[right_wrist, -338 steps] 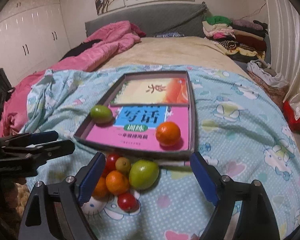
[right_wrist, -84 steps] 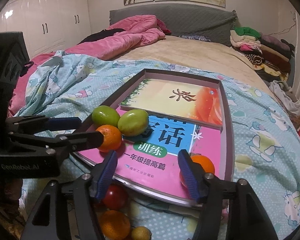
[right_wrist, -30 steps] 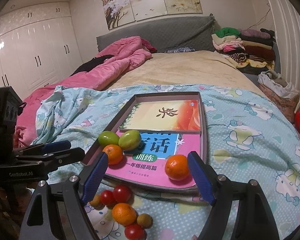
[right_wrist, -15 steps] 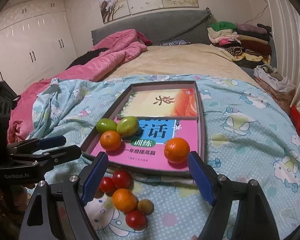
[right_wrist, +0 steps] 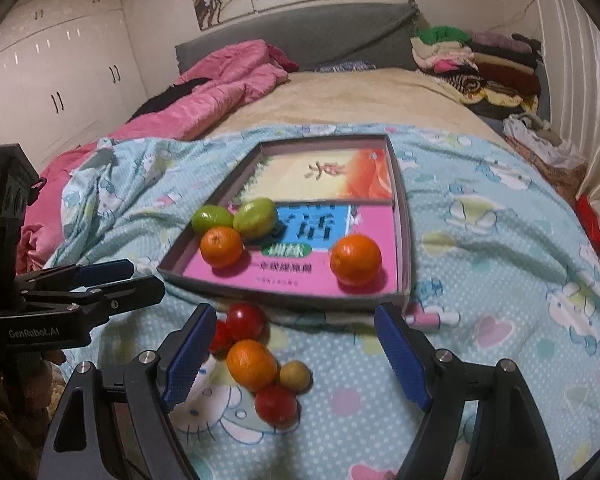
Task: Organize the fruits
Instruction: 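Move both tools back toward the loose fruit in front of the tray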
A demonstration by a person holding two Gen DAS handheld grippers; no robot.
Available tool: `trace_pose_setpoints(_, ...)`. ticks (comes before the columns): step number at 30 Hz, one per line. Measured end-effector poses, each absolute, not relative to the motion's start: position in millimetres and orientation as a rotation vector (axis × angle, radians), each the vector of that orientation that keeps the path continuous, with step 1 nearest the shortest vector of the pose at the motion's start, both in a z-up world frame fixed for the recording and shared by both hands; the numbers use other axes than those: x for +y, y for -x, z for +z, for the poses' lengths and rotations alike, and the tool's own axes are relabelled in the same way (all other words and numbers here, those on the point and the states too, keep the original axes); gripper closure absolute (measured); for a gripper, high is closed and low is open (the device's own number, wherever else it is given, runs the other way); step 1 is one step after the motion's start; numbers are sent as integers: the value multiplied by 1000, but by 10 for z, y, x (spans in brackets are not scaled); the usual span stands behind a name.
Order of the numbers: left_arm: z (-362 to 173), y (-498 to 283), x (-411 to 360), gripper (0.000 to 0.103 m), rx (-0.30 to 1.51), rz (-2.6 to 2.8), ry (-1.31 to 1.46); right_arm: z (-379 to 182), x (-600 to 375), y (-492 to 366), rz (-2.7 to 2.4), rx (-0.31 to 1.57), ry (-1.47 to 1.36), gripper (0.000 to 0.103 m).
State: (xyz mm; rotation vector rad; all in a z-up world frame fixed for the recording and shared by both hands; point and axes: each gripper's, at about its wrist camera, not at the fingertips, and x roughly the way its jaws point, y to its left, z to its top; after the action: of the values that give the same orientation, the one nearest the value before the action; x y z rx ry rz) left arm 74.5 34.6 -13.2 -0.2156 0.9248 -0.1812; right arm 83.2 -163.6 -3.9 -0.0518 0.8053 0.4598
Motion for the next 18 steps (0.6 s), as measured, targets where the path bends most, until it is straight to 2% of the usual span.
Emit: trace_pose_setpoints(18, -209, -708, 162, 27, 990, -259, 114, -151, -1612, -748, 445, 876, 65, 22)
